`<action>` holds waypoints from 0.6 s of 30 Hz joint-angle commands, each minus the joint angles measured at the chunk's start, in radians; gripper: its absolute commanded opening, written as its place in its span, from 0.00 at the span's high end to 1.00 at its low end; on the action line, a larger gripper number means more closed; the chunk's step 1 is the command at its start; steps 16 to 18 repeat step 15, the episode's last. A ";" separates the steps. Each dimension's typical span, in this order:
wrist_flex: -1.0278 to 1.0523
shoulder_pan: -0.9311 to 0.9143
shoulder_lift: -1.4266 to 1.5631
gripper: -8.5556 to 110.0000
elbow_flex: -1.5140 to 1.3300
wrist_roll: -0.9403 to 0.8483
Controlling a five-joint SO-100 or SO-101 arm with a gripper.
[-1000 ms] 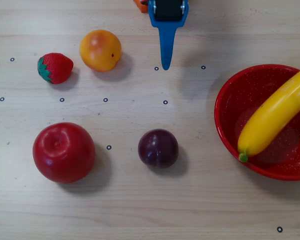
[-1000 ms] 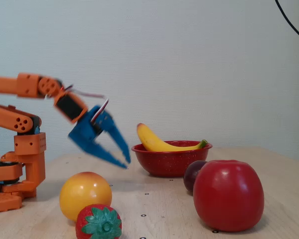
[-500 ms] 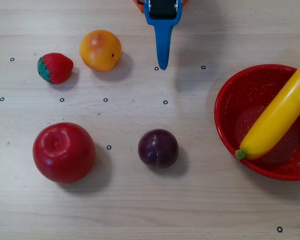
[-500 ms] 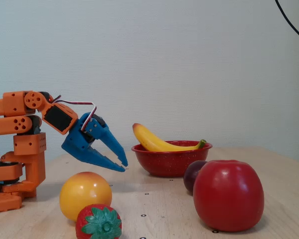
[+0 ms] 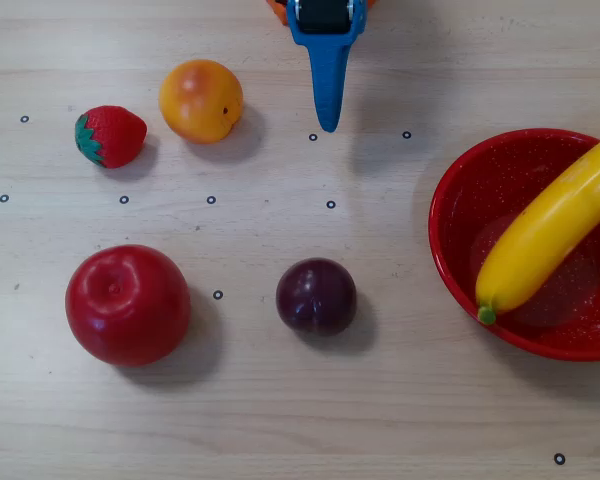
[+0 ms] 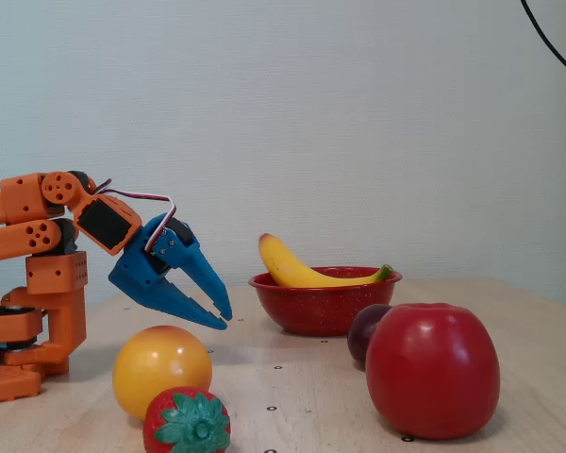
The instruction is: Put the banana in the red bowl.
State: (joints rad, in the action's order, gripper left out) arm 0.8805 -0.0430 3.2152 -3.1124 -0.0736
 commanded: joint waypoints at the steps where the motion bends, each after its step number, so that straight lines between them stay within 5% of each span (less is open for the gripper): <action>1: 0.000 0.020 0.015 0.93 -0.006 -0.021; 18: 0.000 0.005 0.014 0.93 -0.006 0.000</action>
